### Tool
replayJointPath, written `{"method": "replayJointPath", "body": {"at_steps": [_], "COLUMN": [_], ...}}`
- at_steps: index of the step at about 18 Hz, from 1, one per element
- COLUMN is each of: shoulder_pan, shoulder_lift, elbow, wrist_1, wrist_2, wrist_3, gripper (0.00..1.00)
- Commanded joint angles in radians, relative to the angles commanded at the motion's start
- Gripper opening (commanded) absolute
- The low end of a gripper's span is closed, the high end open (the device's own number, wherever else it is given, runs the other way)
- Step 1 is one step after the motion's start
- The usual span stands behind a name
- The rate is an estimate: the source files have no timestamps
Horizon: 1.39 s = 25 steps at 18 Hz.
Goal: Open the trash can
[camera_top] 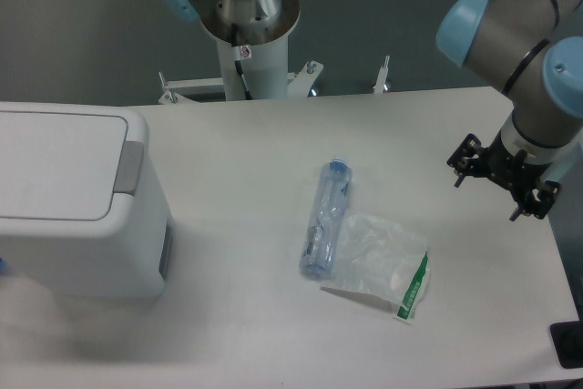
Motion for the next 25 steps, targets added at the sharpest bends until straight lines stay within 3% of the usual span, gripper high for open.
{"method": "replayJointPath", "body": {"at_steps": [7,11,15,21,25], "shoulder_pan": [0.002,0.008,-0.015,-0.162,-0.181], "shoulder_lift": [0.003,0.029,0.058,0.072,0.095], "elbow": [-0.003,-0.046,-0.058,-0.051,-0.045], "wrist_1": [-0.002,-0.002,-0.003,-0.002,-0.002], "wrist_2": [-0.021,-0.055,-0.081,-0.130,-0.342], "wrist_3": [0.000,-0.029,-0.221,-0.503,-0.739], "gripper": [1.00,1.00,1.00,1.00,1.00]}}
